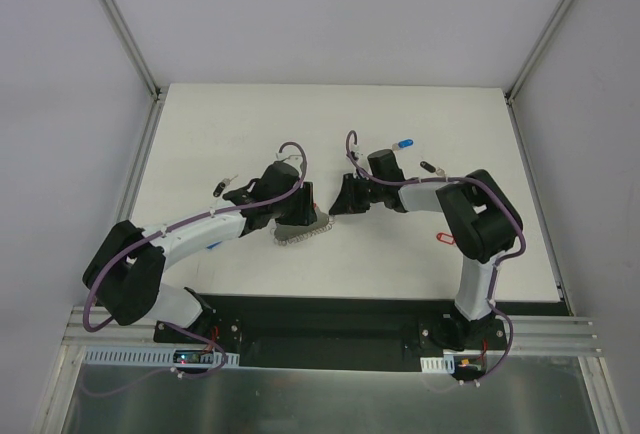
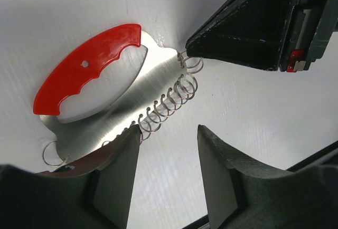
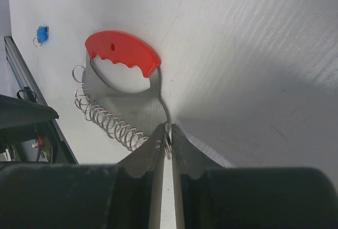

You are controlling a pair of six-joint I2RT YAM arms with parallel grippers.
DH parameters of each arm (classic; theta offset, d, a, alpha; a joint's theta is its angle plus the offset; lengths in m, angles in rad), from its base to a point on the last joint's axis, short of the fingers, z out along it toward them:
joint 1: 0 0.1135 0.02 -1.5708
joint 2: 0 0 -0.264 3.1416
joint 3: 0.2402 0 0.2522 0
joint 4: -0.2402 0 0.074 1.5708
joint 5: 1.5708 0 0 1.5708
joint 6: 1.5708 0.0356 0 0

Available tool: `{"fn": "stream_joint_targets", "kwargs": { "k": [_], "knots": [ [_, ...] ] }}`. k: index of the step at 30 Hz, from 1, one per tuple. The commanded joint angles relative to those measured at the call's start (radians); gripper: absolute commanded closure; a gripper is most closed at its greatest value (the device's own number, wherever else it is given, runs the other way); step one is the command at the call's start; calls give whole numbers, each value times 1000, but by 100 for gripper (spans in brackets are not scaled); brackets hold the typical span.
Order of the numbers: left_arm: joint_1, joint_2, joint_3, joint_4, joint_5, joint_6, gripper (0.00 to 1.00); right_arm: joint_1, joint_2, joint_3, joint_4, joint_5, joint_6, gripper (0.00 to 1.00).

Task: Put the keys on the keyring

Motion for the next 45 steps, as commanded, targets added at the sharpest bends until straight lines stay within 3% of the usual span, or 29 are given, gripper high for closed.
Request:
{"fn": "stream_joint_targets", "kwargs": {
  "k": [1, 5, 11, 16, 20, 30, 37, 45],
  "knots": [
    [-7, -8, 5, 13, 9, 10, 53, -3, -18, 12, 29, -27, -15, 90],
    [-7, -14, 5, 15, 7, 19, 52, -3, -55, -5, 29, -30, -44, 98],
    [-9, -54, -7, 13, 4, 40, 52, 19, -164, -26, -8, 10, -124, 99],
    [-9, -138, -46, 15, -11, 63, 52, 116, -277, 26, -206, 175, -318, 99],
    [-9, -209, -85, 21, -17, 100, 52, 184, -372, 31, -237, 260, -368, 99],
    [-9, -453, -155, 80, 61, 223, 50, 266, -557, -29, -102, 275, -343, 99],
    [-9, -508, -168, 185, 173, 273, 48, 276, -653, -86, 48, 228, -279, 98],
    [-9, -557, -110, 269, 198, 295, 45, 276, -764, -133, 183, 281, -254, 98]
  ]
}}
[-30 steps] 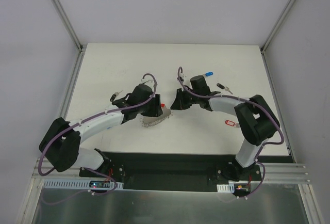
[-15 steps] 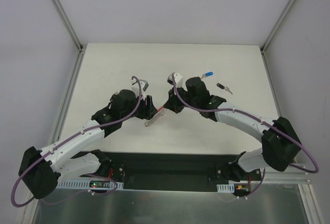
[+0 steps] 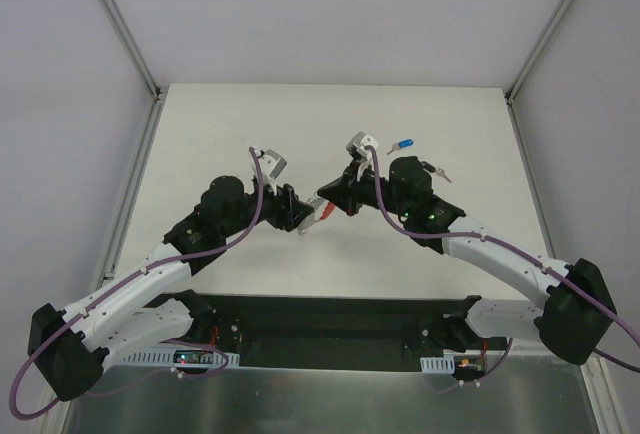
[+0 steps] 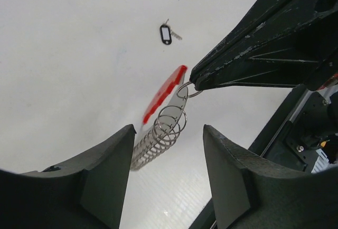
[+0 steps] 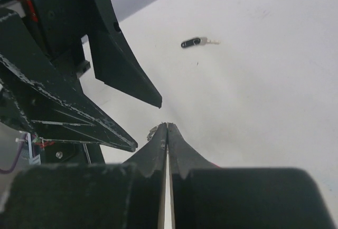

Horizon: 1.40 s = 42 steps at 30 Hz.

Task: Put the keys on the keyring

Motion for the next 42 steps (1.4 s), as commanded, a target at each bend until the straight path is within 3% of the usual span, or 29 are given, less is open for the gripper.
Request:
{"fn": "stream_joint_targets", "kwargs": {
  "k": [1, 8, 13, 19, 22, 26, 42],
  "knots": [
    [-7, -43, 64, 102, 44, 44, 44, 4, -93, -11, 167, 23, 14, 98],
    [34, -63, 166, 101, 146, 87, 42, -3, -160, -50, 219, 26, -6, 99],
    [132, -4, 210, 114, 456, 73, 43, -22, -175, -65, 267, -16, 36, 98],
    [180, 74, 196, 211, 654, 67, 44, -42, -211, -81, 275, -39, 53, 99],
    [195, 91, 194, 234, 688, 80, 48, -55, -228, -87, 286, -57, 65, 99],
    [217, 112, 176, 342, 780, 35, 61, -62, -238, -94, 298, -83, 73, 99],
    [220, 209, 193, 411, 877, -53, 71, -63, -206, -97, 381, -163, 140, 99]
  ]
}}
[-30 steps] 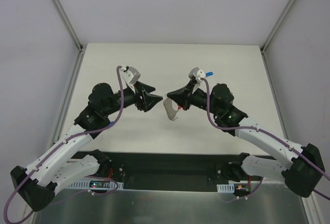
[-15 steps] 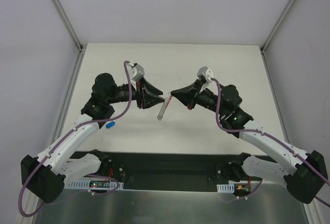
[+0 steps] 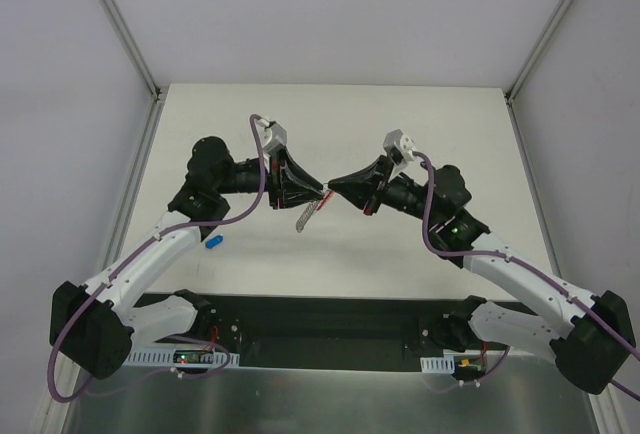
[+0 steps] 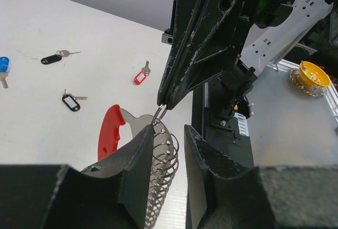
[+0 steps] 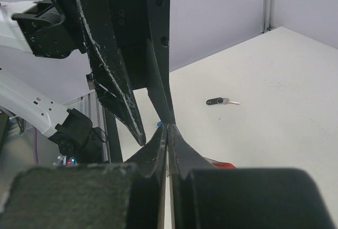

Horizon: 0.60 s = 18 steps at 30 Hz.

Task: Put the keys on the keyring

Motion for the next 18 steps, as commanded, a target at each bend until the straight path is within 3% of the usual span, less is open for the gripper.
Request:
{"fn": "stream_joint_targets", "kwargs": {
  "k": [1, 7, 18],
  "knots": [
    [6, 19, 23, 74, 75, -22, 71, -6, 4, 12, 119, -44, 25, 99],
    [6, 42, 23, 91, 82, -31, 71, -4, 13, 14, 122, -58, 30, 99],
    [15, -20, 12, 15, -35, 48, 61, -6, 26, 15, 126, -55, 35, 99]
  ]
}}
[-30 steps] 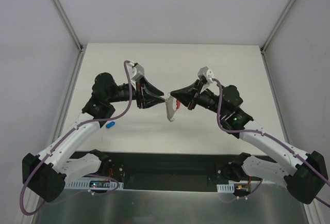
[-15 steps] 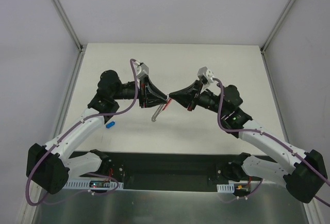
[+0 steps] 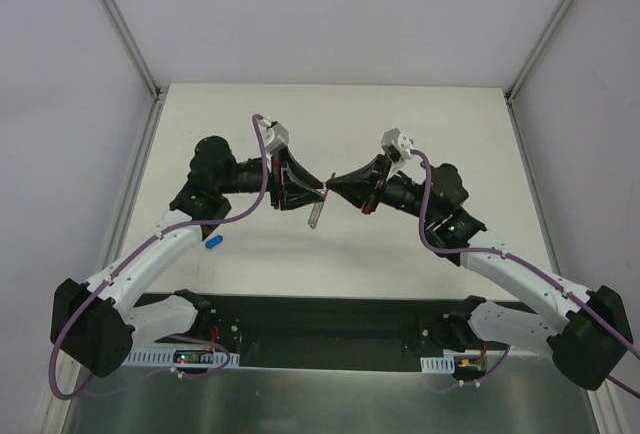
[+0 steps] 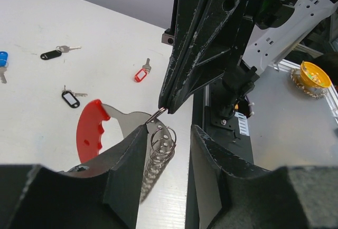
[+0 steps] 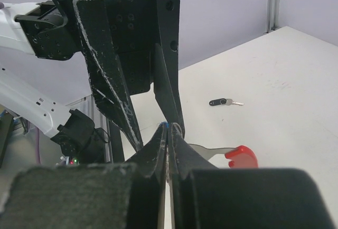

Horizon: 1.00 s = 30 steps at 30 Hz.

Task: Put the keys on the keyring

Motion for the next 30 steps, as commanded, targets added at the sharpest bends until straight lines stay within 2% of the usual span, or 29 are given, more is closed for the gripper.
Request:
{"fn": "stream_joint_targets", "kwargs": {
  "k": [1, 12, 21, 30],
  "knots": [
    [16, -48, 12, 3, -35, 59, 60, -1, -4, 15, 88, -31, 12, 99],
    [33, -82, -2, -44, -41, 119, 61, -1, 5, 21, 88, -35, 22, 99],
    [33, 3, 42, 5, 74, 135, 63, -1, 10, 26, 93, -47, 28, 99],
    [33, 52, 61, 20, 109, 134, 67, -1, 21, 30, 93, -55, 29, 99]
  ]
}}
